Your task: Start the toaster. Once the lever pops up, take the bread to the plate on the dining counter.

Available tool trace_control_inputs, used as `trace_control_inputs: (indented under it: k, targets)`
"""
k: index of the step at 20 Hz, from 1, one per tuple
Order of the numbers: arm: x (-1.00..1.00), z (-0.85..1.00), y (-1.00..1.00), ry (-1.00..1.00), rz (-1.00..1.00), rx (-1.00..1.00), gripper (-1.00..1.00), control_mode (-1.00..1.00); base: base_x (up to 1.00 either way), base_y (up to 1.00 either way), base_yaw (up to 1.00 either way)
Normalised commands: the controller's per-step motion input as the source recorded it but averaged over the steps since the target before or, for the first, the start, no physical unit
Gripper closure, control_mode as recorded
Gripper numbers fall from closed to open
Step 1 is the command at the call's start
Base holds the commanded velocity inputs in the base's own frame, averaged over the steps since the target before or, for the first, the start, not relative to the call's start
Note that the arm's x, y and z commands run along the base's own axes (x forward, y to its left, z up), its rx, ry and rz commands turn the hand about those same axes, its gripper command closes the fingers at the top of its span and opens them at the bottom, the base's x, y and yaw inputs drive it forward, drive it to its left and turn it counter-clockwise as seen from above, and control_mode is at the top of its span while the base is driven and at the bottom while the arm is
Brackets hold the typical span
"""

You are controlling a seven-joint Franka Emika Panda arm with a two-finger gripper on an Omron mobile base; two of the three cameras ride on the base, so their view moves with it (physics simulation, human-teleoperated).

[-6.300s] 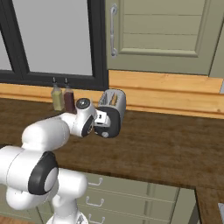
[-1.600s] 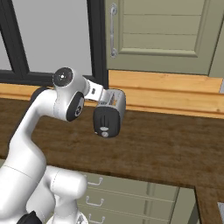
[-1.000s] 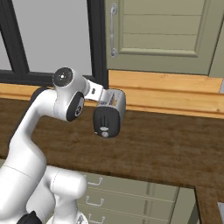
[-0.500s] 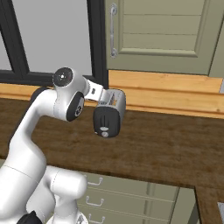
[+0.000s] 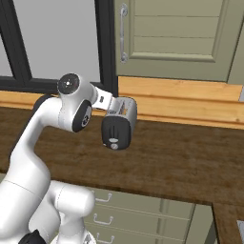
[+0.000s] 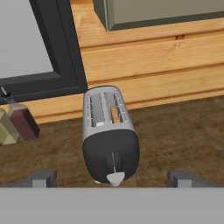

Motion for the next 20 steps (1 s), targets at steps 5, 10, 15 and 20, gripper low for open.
trace_control_inputs:
  k: [5,10,15,20]
  targets:
    - [0.0,0.0,0.0,0.0,0.0,0.0,-1.0,-1.0,0.0,0.0,0.0]
    - [0.0,0.0,0.0,0.0,0.0,0.0,-1.0,-1.0,0.0,0.0,0.0]
    - [0.0,0.0,0.0,0.0,0.0,0.0,-1.0,-1.0,0.0,0.0,0.0]
    - [0.0,0.0,0.0,0.0,0.0,0.0,-1.0,-1.0,0.0,0.0,0.0]
